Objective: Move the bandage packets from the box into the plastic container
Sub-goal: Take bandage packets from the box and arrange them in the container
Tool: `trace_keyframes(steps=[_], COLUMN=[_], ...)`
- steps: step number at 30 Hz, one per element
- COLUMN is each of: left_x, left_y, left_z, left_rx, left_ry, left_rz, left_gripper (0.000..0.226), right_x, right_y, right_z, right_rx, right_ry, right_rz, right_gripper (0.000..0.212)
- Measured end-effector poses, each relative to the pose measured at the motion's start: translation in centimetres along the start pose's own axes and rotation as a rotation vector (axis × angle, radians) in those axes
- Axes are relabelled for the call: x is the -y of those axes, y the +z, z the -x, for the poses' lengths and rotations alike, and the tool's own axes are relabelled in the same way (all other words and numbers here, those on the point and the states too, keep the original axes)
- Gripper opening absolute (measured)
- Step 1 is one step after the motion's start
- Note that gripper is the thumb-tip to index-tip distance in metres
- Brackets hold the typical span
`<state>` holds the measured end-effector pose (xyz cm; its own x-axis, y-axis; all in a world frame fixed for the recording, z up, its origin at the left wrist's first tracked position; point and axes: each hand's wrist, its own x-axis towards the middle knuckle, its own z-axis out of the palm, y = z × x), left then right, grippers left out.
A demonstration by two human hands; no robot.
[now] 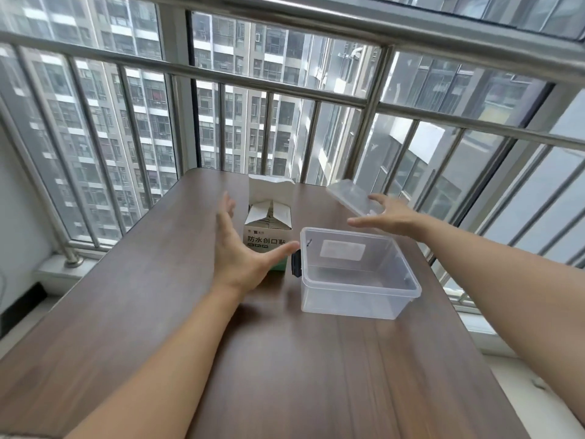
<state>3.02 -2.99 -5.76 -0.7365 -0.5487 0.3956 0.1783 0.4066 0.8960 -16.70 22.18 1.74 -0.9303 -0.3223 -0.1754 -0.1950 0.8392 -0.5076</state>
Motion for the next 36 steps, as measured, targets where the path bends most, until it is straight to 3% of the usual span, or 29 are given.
trace_keyframes(steps=[3, 4, 6, 9, 11, 13, 15, 17, 21, 25, 29, 32, 34, 36], left_x=[0.8, 1.1, 1.5, 1.4, 1.4, 1.3, 1.1, 1.1, 1.4, 1.4, 1.1, 0.9, 1.0, 1.0], left_y=[0.4, 0.5, 0.7, 1.2, 1.4, 1.4, 1.2, 1.0, 1.1, 1.4, 1.4, 1.8, 2.2, 2.5], left_z=[-0.3, -0.5, -0.7, -0.8, -0.9, -0.9, -0.7, -0.6, -0.8, -0.8, -0.9, -1.2, -1.3, -1.1], left_rx=[0.148, 0.144, 0.128, 0.092, 0.066, 0.053, 0.049, 0.041, 0.034, 0.012, 0.029, -0.007, -0.051, -0.082], left_ry=[-0.037, -0.027, -0.009, 0.035, 0.062, 0.077, 0.082, 0.084, 0.113, 0.115, 0.057, 0.018, 0.001, -0.007], left_rz=[0.058, 0.051, 0.05, 0.057, 0.05, 0.036, 0.036, 0.059, 0.071, 0.11, 0.339, 0.367, 0.371, 0.38], left_gripper=[0.147, 0.143, 0.132, 0.117, 0.108, 0.102, 0.098, 0.097, 0.094, 0.092, 0.055, 0.036, 0.03, 0.038], right_x=[-1.0, -0.7, 1.1, 6.4, 10.8, 14.1, 15.6, 15.6, 14.9, 14.9, 14.8, 14.9, 15.1, 15.6], right_y=[1.6, 1.6, 0.9, 0.2, 1.3, 3.4, 5.5, 6.4, 6.1, 5.6, 5.7, 6.1, 6.2, 6.6], right_z=[0.1, 0.0, 0.8, 5.0, 9.0, 11.2, 10.7, 9.1, 7.8, 7.8, 7.1, 7.0, 7.2, 7.7], right_rx=[0.304, 0.299, 0.061, -0.358, -0.236, -0.064, -0.115, -0.204, -0.223, -0.287, -0.302, -0.33, -0.329, -0.313], right_ry=[0.088, 0.114, 0.08, -0.227, -0.539, -0.716, -0.77, -0.728, -0.648, -0.582, -0.509, -0.487, -0.469, -0.426], right_rz=[0.033, 0.009, 0.007, -0.084, -0.119, 0.087, 0.248, 0.261, 0.178, 0.329, 0.393, 0.401, 0.366, 0.258], right_gripper=[0.132, 0.125, 0.099, 0.059, 0.039, 0.023, 0.013, 0.011, 0.003, 0.006, 0.011, 0.008, 0.011, 0.021])
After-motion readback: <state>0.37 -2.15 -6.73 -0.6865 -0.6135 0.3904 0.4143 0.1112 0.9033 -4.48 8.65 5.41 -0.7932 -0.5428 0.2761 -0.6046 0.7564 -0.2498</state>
